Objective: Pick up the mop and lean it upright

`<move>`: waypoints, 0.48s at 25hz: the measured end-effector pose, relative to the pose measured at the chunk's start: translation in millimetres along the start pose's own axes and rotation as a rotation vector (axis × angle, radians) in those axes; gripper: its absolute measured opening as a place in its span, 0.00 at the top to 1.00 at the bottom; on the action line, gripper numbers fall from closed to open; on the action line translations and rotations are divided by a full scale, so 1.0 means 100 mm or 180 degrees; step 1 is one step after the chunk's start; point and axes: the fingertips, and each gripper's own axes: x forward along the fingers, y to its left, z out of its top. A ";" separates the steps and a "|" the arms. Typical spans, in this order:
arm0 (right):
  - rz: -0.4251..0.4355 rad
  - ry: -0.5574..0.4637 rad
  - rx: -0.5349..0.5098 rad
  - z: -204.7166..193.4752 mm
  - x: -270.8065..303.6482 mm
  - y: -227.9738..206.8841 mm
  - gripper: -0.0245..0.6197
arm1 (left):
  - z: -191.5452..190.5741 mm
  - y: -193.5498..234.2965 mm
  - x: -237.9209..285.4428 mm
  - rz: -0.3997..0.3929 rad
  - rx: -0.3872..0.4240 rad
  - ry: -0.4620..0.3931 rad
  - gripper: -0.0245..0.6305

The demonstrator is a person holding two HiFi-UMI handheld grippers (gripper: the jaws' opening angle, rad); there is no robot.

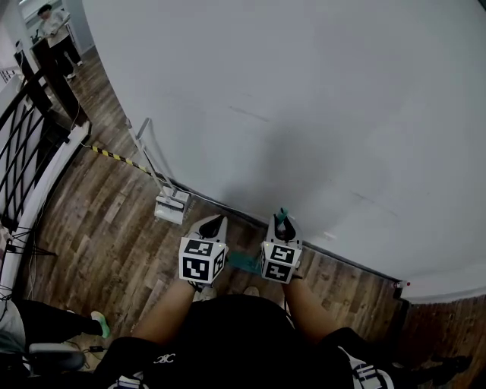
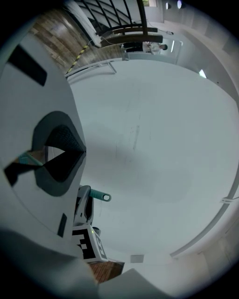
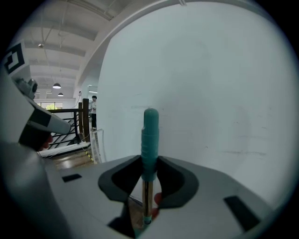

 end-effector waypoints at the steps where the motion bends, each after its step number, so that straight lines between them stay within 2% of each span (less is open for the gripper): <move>1: 0.0000 0.0004 0.0000 0.00 -0.01 0.00 0.79 | 0.00 -0.01 0.00 -0.0008 0.0019 -0.0005 0.96; 5: -0.0006 0.0028 0.0008 -0.02 -0.04 -0.02 0.79 | 0.01 -0.04 -0.01 0.0035 0.0136 -0.0068 0.97; 9: -0.0013 0.0035 0.0007 -0.02 -0.05 -0.02 0.79 | 0.03 -0.03 -0.03 -0.0023 -0.0064 -0.0112 0.97; 12: -0.0011 0.0028 0.0011 -0.03 -0.05 -0.02 0.79 | 0.01 -0.05 -0.03 -0.0042 -0.0039 -0.0090 0.97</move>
